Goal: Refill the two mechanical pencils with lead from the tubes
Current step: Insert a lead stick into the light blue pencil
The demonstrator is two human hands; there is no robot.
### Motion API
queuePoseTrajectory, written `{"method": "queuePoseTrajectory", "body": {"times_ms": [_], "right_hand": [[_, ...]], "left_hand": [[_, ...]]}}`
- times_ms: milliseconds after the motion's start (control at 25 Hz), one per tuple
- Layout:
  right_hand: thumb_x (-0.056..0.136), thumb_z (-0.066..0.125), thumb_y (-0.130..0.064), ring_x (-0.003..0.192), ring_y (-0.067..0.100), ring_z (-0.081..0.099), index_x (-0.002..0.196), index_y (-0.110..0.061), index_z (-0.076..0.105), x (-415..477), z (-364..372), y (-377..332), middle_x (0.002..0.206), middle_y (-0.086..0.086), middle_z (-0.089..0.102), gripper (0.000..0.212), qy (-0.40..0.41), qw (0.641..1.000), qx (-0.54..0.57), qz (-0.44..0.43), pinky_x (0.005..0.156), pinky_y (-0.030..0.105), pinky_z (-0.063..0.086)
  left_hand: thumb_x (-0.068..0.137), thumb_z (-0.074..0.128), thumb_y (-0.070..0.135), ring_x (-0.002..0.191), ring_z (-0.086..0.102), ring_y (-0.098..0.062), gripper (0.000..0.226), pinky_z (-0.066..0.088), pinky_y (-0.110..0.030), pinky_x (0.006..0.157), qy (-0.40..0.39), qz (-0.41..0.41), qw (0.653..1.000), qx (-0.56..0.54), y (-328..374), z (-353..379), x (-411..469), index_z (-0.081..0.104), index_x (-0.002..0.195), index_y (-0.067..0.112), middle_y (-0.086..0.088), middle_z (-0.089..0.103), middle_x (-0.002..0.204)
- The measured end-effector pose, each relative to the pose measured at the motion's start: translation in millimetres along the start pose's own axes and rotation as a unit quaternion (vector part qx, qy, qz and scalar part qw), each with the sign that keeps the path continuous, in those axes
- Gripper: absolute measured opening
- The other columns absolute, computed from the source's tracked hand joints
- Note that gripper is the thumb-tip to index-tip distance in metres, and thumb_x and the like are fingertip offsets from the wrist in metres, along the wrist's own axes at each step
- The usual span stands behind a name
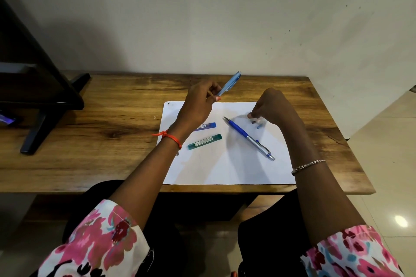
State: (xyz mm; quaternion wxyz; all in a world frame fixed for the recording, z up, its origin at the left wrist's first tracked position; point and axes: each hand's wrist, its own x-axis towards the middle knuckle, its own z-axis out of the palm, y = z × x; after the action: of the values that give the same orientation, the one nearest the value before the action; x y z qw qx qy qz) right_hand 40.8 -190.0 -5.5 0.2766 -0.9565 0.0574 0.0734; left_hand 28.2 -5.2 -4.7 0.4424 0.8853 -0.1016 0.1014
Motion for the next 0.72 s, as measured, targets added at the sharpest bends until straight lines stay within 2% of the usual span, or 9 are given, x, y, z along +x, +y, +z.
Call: {"method": "queuePoseTrajectory", "body": {"times_ms": [80,240,320,360,440,560,640,720], "right_hand": [[0.064,0.082,-0.006,0.079,0.025,0.058,0.093,0.004,0.071,-3,-3,2,0.093,0.02,0.067,0.032,-0.019,1.0,-0.013,-0.002,0.059,0.028,0.041],[0.063,0.083,-0.003,0.08,0.025,0.057,0.097,0.002,0.069,-2,0,2,0.096,0.019,0.064,0.038,-0.033,0.999,-0.033,0.009,0.067,0.032,0.043],[0.068,0.079,-0.003,0.075,0.022,0.056,0.097,0.003,0.07,-2,0,0,0.092,0.016,0.065,0.03,-0.031,0.999,-0.035,-0.01,0.065,0.027,0.043],[0.072,0.075,-0.002,0.068,0.018,0.055,0.093,0.005,0.071,-3,-2,-3,0.089,0.014,0.067,0.022,-0.015,0.999,-0.008,-0.037,0.06,0.022,0.043],[0.076,0.068,-0.001,0.056,0.01,0.05,0.082,0.003,0.073,-10,-8,-12,0.078,0.012,0.069,0.008,0.042,0.984,0.14,-0.097,0.052,0.015,0.04],[0.08,0.069,-0.005,0.055,0.011,0.051,0.086,-0.007,0.073,-19,-13,-24,0.068,0.002,0.069,0.008,0.105,0.896,0.406,-0.147,0.057,0.021,0.045],[0.082,0.066,-0.003,0.06,0.01,0.055,0.095,-0.01,0.071,-20,-12,-27,0.078,0.001,0.071,0.015,0.115,0.863,0.461,-0.171,0.06,0.022,0.048],[0.085,0.062,-0.001,0.062,0.006,0.057,0.1,-0.01,0.069,-21,-11,-29,0.085,0.003,0.07,0.019,0.127,0.864,0.448,-0.189,0.061,0.022,0.049]], "left_hand": [[0.085,0.059,0.002,0.083,0.051,-0.012,0.018,0.035,0.004,0.057,0.0,-0.002,1.0,0.004,0,0,0,0.061,0.102,0.001,-0.014,0.063,0.106],[0.085,0.059,0.002,0.082,0.051,-0.013,0.017,0.035,0.004,0.059,-0.001,-0.001,1.0,0.003,0,1,0,0.061,0.102,0.0,-0.014,0.063,0.106],[0.085,0.059,0.002,0.082,0.051,-0.013,0.017,0.035,0.004,0.058,-0.003,-0.001,1.0,0.005,0,1,0,0.061,0.102,0.001,-0.014,0.063,0.106],[0.085,0.059,0.002,0.083,0.051,-0.013,0.017,0.035,0.004,0.058,-0.005,-0.002,1.0,0.007,1,1,0,0.061,0.102,0.001,-0.014,0.063,0.106],[0.085,0.059,0.002,0.082,0.051,-0.014,0.017,0.034,0.004,0.058,-0.005,-0.004,1.0,0.009,1,1,-1,0.061,0.102,0.001,-0.014,0.063,0.105],[0.085,0.059,0.001,0.082,0.051,-0.015,0.017,0.035,0.002,0.058,-0.01,-0.006,1.0,0.01,2,0,-1,0.061,0.102,0.0,-0.015,0.063,0.105],[0.086,0.058,0.002,0.084,0.051,-0.014,0.017,0.035,-0.001,0.061,-0.014,-0.007,1.0,0.017,3,1,-2,0.061,0.103,0.001,-0.014,0.063,0.106],[0.086,0.058,0.003,0.084,0.05,-0.013,0.018,0.035,-0.003,0.063,-0.015,-0.007,1.0,0.02,3,0,-2,0.061,0.103,0.001,-0.014,0.063,0.107]]}}
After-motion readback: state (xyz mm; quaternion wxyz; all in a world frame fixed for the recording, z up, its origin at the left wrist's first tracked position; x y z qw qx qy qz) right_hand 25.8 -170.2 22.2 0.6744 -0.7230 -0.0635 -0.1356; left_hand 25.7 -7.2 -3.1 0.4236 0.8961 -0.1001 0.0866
